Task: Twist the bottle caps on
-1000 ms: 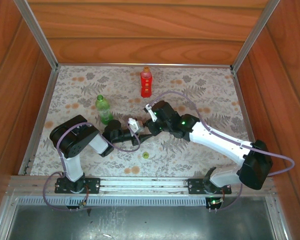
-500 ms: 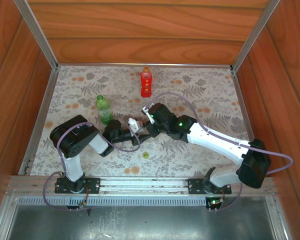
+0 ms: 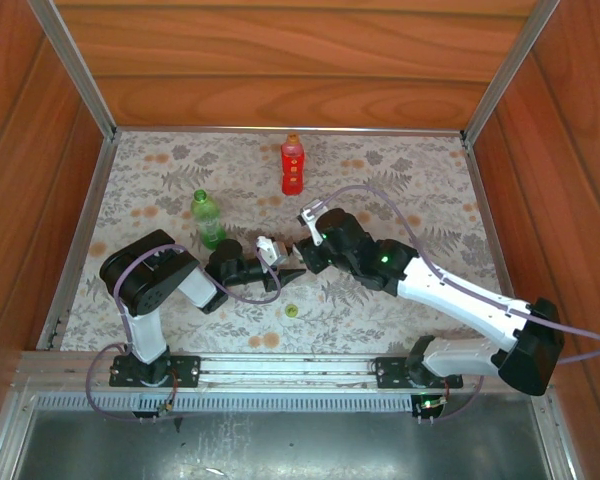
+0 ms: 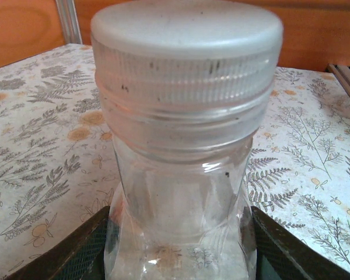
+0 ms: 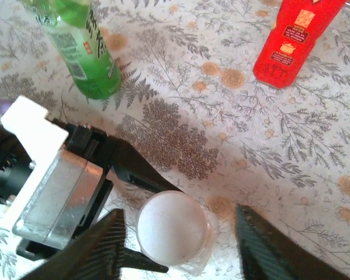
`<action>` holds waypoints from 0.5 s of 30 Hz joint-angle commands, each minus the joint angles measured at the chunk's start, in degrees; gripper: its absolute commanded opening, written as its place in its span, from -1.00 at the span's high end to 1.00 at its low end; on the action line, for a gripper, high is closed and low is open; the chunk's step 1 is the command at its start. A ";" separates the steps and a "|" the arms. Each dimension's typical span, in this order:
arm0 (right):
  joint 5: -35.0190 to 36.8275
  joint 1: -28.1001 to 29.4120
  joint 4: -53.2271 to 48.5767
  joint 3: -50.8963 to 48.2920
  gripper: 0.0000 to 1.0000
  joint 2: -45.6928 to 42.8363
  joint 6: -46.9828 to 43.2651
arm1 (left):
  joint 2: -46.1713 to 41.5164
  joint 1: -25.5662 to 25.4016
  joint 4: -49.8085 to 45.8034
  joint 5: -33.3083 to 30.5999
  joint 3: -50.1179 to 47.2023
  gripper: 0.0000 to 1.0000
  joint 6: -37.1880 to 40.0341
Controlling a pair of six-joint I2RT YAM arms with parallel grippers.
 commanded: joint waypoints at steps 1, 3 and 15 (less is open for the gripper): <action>1.44 -0.84 -0.97 -0.50 0.10 1.41 2.23 | 1.01 0.01 0.40 1.19 0.82 -0.13 -0.63; 0.85 -1.28 -1.19 -0.80 0.18 2.30 2.72 | 0.92 0.01 0.36 1.13 0.74 -0.13 -0.65; 0.22 -2.27 -4.13 -3.36 0.37 3.19 6.27 | 0.93 0.11 0.36 1.13 0.78 -0.13 -0.72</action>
